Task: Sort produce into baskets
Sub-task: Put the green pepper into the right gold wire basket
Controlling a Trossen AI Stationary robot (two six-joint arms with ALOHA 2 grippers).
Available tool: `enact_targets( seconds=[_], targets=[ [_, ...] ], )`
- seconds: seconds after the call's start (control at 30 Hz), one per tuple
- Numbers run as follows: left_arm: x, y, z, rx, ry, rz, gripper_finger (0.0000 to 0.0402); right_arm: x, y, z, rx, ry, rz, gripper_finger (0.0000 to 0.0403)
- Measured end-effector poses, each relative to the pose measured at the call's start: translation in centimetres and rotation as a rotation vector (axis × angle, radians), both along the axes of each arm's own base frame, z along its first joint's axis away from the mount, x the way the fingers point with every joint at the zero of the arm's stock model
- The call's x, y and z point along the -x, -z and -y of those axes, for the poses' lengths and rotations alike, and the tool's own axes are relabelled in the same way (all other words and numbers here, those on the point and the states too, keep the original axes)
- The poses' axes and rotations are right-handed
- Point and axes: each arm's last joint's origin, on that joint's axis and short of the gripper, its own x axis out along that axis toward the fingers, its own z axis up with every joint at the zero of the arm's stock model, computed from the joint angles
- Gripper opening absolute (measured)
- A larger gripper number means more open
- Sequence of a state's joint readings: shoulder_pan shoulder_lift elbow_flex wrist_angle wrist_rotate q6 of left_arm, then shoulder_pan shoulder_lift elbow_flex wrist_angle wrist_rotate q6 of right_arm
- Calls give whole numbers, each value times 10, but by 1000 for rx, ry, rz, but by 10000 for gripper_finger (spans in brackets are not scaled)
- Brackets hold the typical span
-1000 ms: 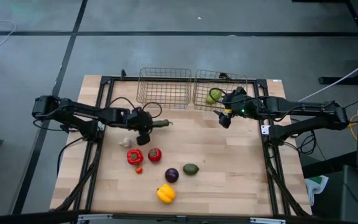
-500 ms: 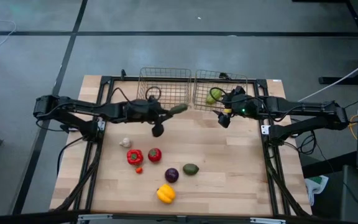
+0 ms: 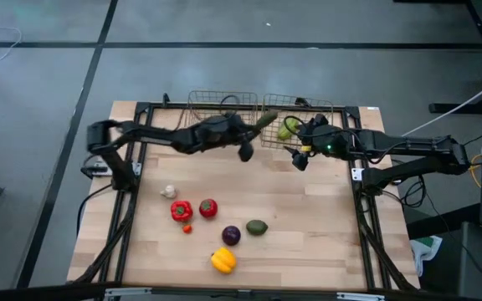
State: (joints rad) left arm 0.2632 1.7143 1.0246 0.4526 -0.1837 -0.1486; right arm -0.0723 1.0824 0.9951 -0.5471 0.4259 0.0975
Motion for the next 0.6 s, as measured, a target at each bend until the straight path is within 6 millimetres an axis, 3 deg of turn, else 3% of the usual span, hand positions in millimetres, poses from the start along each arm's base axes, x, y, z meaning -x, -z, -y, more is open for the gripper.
enact_targets(
  seconds=[0.33,0.6],
  targets=[
    [-60,21,-45,0,-61,-2,90,0,0,0,0,0,0,374],
    [-78,41,-57,14,-92,-23,92,0,0,0,0,0,-1,374]
  ],
)
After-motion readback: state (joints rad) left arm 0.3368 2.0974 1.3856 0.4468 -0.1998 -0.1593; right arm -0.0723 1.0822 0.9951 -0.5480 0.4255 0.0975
